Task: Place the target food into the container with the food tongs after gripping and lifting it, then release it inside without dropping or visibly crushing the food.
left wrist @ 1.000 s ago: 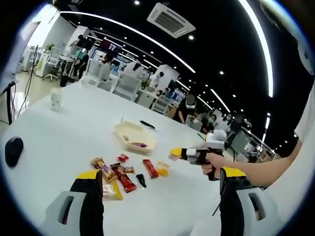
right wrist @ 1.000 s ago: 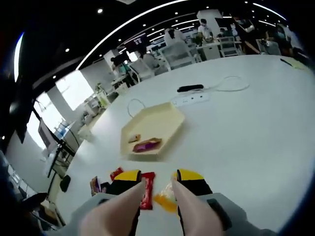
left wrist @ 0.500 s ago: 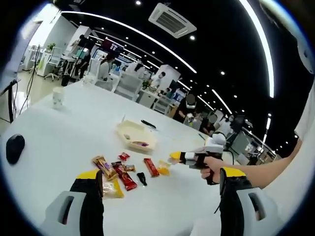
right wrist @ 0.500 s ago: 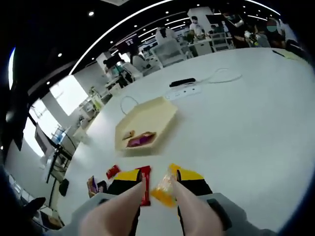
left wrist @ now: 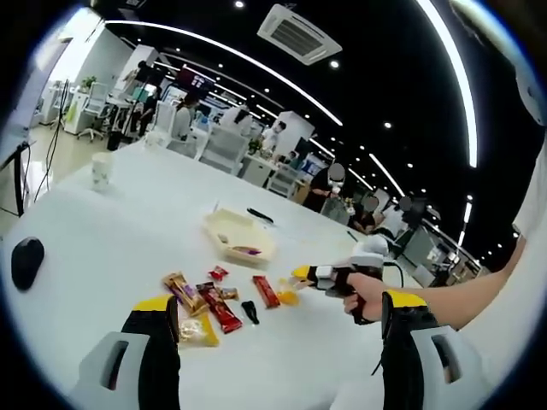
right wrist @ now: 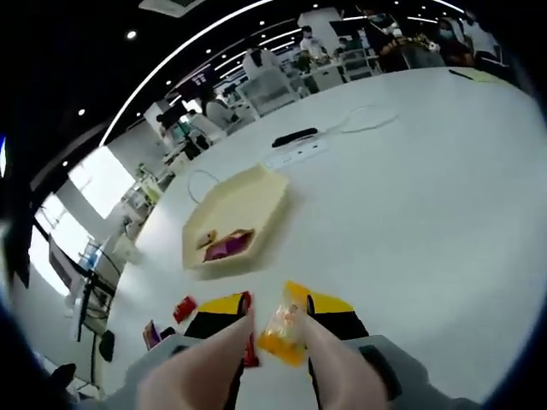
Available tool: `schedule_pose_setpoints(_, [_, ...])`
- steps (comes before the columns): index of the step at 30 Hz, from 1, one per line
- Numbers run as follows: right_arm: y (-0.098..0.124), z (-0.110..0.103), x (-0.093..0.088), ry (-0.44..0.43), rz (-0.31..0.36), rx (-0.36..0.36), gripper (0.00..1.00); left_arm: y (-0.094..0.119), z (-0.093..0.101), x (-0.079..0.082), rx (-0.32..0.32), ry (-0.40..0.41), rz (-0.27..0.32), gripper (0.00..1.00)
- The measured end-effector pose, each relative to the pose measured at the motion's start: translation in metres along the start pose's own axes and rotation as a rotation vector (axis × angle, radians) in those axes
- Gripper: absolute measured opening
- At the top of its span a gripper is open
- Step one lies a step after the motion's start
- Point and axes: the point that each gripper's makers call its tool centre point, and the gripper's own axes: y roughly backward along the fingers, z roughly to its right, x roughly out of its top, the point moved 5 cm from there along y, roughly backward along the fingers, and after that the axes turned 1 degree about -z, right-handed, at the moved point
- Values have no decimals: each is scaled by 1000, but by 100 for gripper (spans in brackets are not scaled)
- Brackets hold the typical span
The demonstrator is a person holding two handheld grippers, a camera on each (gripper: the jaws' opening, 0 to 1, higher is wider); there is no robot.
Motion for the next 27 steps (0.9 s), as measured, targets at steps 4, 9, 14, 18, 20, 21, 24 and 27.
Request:
schedule_pose_setpoints(4, [0, 1, -5, -18, -24, -31, 28, 0, -1, -1, 3, 4, -5, 99])
schedule_pose_setpoints(9, [2, -4, -8, -13, -30, -32, 28, 0, -1, -4, -7, 21, -14, 99])
schedule_pose_setpoints(14, [3, -6, -12, 22, -51, -57, 28, 0, -1, -6, -6, 30, -16, 99])
schedule_pose_setpoints(18, [-1, -3, -14, 24, -79, -43, 28, 0, 0, -9, -15, 41, -19, 98])
schedule_pose_setpoints(20, [0, -5, -15, 43, -82, -39, 28, 0, 1, -8, -17, 38, -10, 98])
schedule_pose_setpoints(21, [0, -6, -15, 53, -81, -37, 27, 0, 1, -8, -17, 40, -6, 98])
schedule_pose_setpoints(24, [-6, -1, -13, 87, -87, -24, 26, -1, 0, -9, -15, 46, -9, 98])
schedule_pose_setpoints(27, [-13, 5, -11, 93, -96, -12, 24, -2, -1, -7, -14, 44, -7, 98])
